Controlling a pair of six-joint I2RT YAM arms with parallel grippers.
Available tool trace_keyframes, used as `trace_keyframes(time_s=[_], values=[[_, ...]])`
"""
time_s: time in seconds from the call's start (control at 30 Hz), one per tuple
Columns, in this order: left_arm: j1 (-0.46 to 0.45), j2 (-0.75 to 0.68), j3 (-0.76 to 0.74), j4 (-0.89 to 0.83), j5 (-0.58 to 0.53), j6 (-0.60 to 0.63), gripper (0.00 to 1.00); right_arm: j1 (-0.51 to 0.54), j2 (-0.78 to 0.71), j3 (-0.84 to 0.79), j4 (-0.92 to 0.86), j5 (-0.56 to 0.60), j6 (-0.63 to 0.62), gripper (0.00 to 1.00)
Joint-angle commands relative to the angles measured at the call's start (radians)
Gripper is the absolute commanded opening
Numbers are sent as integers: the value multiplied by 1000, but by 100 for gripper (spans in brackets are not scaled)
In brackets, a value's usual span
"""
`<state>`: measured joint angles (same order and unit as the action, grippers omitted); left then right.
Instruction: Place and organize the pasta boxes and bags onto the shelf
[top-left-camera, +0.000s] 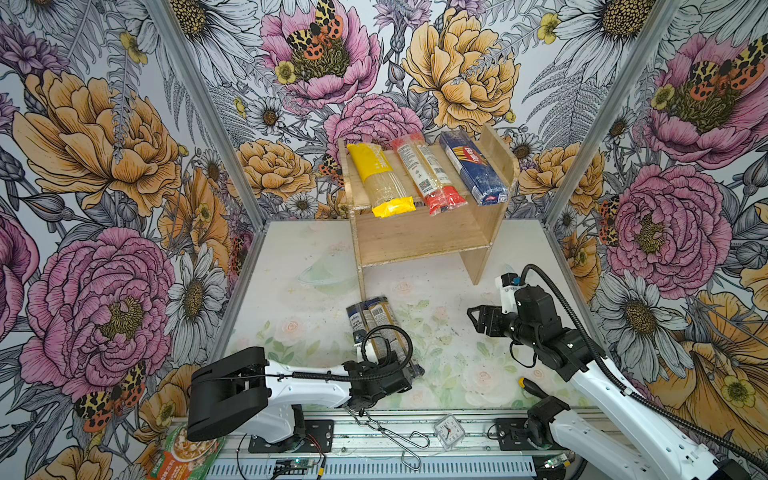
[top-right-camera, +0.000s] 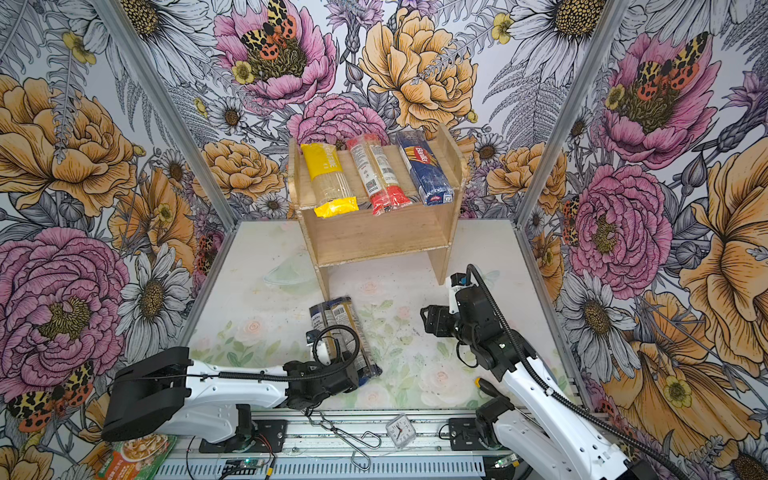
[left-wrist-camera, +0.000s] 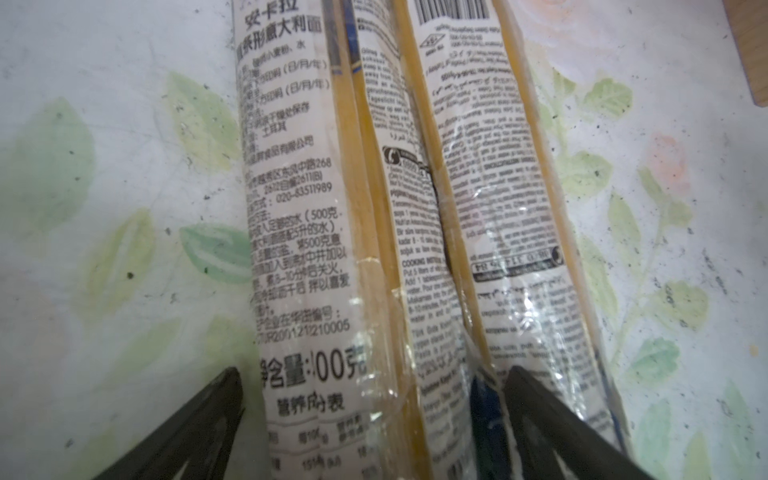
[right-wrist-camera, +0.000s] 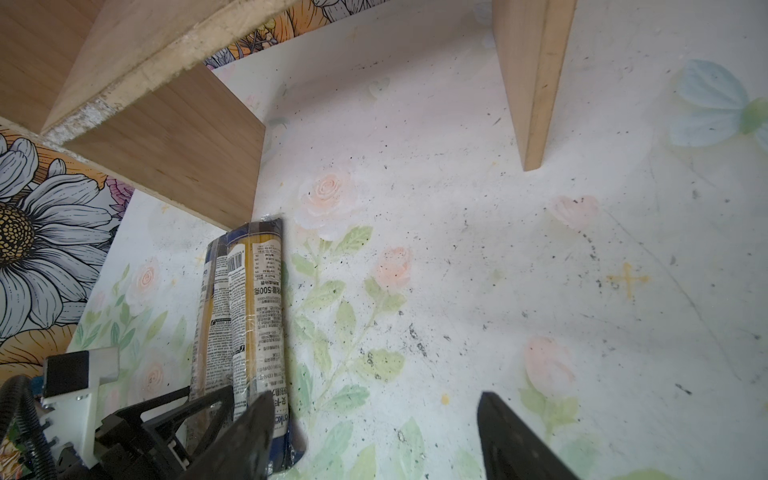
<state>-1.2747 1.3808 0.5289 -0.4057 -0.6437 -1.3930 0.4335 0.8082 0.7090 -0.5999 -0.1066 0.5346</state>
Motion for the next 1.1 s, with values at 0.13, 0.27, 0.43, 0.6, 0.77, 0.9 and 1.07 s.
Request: trace_keyframes(time_s=[0.13, 0.27, 0.43, 0.6, 0.77, 0.9, 1.07], values=[[-19, 1, -55, -172, 179, -72, 99, 6, -1, -8, 18, 7, 4, 78], [-20, -19, -58, -214, 179, -74, 99, 5, 5, -7, 18, 5, 6, 78], [-19, -10, -54, -234, 189, -59, 99, 6, 12, -6, 20, 10, 3, 78], [-28, 30, -23, -234, 215, -35, 99, 5, 29, -1, 23, 6, 0, 78], [-29, 61, -15, -235, 238, -26, 99, 5, 35, -2, 24, 7, -2, 78], [-29, 90, -1, -244, 256, -19, 99, 5, 37, -2, 26, 7, -2, 78], [-39, 133, 24, -269, 263, -16, 99, 5, 38, -8, 28, 10, -4, 78]])
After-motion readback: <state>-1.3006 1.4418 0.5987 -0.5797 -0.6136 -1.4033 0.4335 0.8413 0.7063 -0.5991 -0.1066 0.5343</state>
